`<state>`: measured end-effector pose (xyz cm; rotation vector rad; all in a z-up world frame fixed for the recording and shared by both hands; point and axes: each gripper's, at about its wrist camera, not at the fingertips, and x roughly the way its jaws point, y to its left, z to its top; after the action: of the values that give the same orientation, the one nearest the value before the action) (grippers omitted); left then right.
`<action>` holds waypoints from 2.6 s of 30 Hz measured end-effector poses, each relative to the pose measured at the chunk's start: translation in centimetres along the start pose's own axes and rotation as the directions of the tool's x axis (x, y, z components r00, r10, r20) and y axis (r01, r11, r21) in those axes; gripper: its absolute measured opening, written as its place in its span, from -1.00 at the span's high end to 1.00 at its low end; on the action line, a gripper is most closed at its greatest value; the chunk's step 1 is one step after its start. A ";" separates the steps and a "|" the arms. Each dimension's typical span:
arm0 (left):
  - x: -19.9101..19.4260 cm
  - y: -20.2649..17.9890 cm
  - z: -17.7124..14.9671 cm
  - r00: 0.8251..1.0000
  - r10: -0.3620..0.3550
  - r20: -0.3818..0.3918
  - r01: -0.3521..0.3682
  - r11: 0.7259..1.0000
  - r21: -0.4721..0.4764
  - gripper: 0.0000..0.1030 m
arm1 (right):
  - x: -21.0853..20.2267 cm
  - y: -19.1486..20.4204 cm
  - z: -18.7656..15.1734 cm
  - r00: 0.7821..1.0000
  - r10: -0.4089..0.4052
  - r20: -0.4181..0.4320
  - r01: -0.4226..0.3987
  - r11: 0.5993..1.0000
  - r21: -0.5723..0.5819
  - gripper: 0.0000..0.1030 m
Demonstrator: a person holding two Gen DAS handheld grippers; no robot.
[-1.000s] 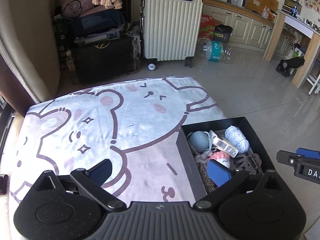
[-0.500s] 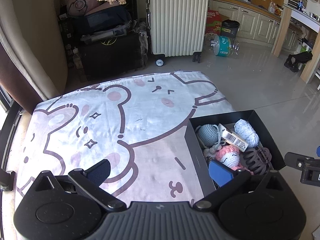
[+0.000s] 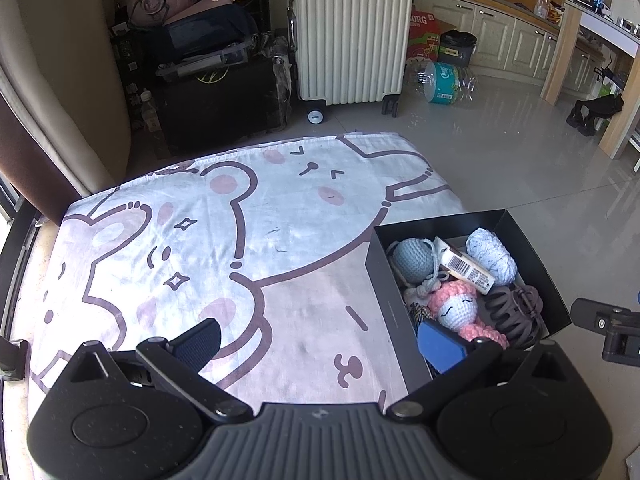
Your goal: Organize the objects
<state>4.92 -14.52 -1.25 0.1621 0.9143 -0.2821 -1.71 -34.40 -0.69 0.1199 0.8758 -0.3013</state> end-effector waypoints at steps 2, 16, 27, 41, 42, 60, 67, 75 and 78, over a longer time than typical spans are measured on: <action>0.1 0.1 0.0 1.000 0.000 -0.003 0.000 1.000 -0.006 -1.00 | 0.0 0.0 0.0 1.000 -0.001 0.001 0.001 1.000 0.002 -1.00; 0.2 0.3 -0.1 1.000 -0.005 -0.010 0.005 1.000 -0.020 -1.00 | 0.0 0.0 0.0 1.000 -0.007 -0.001 0.007 1.000 -0.003 -1.00; 0.3 0.3 -0.1 1.000 -0.004 -0.011 0.004 1.000 -0.024 -1.00 | 0.1 -0.1 -0.1 1.000 -0.010 -0.001 0.010 1.000 -0.003 -1.00; 0.5 0.4 -0.2 1.000 -0.006 -0.017 0.006 1.000 -0.024 -1.00 | 0.1 0.0 -0.1 1.000 -0.012 -0.003 0.012 1.000 -0.011 -1.00; 0.5 0.4 -0.2 1.000 -0.006 -0.017 0.006 1.000 -0.025 -1.00 | 0.1 0.0 -0.1 1.000 -0.013 -0.003 0.013 1.000 -0.010 -1.00; 0.5 0.4 -0.1 1.000 -0.007 -0.018 0.006 1.000 -0.025 -1.00 | 0.1 -0.1 -0.2 1.000 -0.016 -0.005 0.016 1.000 -0.009 -1.00; 0.5 0.4 -0.1 1.000 -0.007 -0.018 0.006 1.000 -0.026 -1.00 | 0.2 0.0 -0.2 1.000 -0.016 -0.005 0.016 1.000 -0.009 -1.00; 0.5 0.4 -0.1 1.000 -0.007 -0.019 0.006 1.000 -0.026 -1.00 | 0.2 0.0 -0.1 1.000 -0.015 -0.005 0.015 1.000 -0.010 -1.00; 0.5 0.4 -0.1 1.000 -0.007 -0.019 0.006 1.000 -0.025 -1.00 | 0.2 -0.1 -0.2 1.000 -0.015 -0.005 0.015 1.000 -0.010 -1.00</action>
<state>5.26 -14.22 -1.71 0.1388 0.9367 -0.2755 -1.79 -34.48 -0.99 0.1050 0.8835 -0.3112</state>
